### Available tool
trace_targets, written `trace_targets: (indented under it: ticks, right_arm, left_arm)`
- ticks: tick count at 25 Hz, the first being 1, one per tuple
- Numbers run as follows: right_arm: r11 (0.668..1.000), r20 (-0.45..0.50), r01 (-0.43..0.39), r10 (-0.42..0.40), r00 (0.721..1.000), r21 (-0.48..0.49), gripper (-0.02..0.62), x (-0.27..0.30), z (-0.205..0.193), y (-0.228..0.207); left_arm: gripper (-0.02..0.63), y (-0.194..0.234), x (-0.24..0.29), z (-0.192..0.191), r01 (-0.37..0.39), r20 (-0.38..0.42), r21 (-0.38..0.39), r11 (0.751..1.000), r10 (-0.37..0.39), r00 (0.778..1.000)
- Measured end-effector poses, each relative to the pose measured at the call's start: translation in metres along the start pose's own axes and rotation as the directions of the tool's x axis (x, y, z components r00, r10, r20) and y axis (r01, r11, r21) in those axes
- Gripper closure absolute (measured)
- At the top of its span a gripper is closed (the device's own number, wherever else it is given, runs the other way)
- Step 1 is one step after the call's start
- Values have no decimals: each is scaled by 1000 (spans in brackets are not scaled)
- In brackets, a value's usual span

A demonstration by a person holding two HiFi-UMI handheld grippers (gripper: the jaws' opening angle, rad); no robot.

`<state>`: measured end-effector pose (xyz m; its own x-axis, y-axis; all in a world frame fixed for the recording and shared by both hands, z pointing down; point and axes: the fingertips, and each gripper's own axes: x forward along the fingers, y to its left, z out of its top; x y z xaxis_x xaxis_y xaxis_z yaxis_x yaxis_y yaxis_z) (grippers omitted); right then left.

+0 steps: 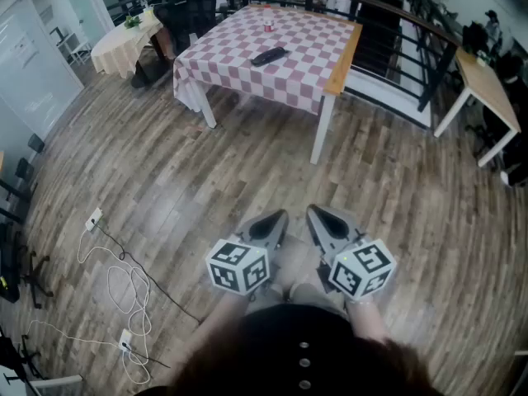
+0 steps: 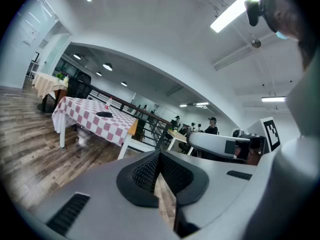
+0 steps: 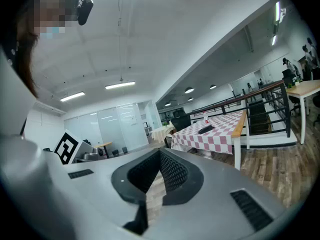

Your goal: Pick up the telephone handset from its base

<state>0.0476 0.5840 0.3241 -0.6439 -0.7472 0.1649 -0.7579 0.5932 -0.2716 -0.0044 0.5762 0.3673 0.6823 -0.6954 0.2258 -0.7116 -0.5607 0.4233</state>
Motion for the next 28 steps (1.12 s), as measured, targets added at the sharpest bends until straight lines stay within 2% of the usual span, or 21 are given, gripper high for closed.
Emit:
trace_targets:
  ticks: [12, 19, 28]
  right_arm:
    - [1000, -18, -8, 8, 1000, -7, 586, 4, -3, 4]
    - [1000, 13, -4, 4, 1000, 1, 586, 4, 4, 6]
    - [998, -6, 36, -36, 999, 43, 586, 21, -11, 5]
  left_arm:
    - [600, -7, 2, 5, 21, -16, 40, 999, -21, 1000]
    - [600, -8, 3, 4, 61, -23, 19, 998, -60, 998]
    - [600, 9, 2, 15, 81, -10, 29, 996, -81, 997]
